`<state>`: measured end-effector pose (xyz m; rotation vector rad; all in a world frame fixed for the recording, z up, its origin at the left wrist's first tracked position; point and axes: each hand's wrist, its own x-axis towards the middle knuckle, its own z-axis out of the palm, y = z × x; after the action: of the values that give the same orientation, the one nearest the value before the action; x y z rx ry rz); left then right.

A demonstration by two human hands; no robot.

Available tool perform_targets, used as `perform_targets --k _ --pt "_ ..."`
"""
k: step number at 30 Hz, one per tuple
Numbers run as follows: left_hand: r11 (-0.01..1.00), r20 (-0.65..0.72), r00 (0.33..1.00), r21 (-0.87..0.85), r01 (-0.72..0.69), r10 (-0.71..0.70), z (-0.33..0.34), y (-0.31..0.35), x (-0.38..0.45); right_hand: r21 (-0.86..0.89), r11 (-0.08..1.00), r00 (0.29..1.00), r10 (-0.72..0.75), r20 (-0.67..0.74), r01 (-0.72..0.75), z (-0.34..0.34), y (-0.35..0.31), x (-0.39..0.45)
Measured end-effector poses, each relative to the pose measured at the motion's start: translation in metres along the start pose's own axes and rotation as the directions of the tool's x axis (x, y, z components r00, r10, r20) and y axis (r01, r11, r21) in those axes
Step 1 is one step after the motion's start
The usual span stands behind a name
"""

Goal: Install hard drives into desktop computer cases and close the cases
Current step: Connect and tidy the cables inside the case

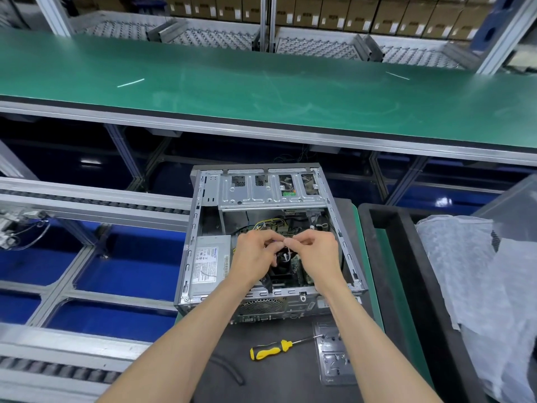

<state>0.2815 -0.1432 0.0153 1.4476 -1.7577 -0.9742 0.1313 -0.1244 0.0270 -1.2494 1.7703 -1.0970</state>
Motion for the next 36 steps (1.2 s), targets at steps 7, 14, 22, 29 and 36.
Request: perform_targets --k 7,14,22,29,36 --pt "0.999 0.022 0.999 -0.036 0.029 -0.029 0.001 0.000 0.001 -0.004 0.996 0.993 -0.089 0.079 0.090 -0.002 0.000 -0.003" --pt "0.992 0.027 0.993 -0.032 0.119 -0.118 -0.001 0.004 0.001 0.139 0.985 0.995 -0.103 0.001 0.101 -0.006 0.003 -0.006" --pt "0.987 0.041 0.987 0.012 0.158 -0.159 -0.002 -0.001 0.001 0.224 0.974 1.000 -0.005 -0.025 0.010 -0.006 0.006 -0.009" --pt "0.992 0.014 0.999 0.126 0.030 -0.032 0.001 -0.002 0.005 -0.187 0.980 0.992 -0.052 0.116 0.074 0.010 -0.005 -0.007" --pt "0.941 0.090 0.995 0.333 -0.068 0.040 -0.003 -0.006 0.022 0.012 0.935 0.893 0.335 0.302 -0.355 0.000 -0.006 0.002"
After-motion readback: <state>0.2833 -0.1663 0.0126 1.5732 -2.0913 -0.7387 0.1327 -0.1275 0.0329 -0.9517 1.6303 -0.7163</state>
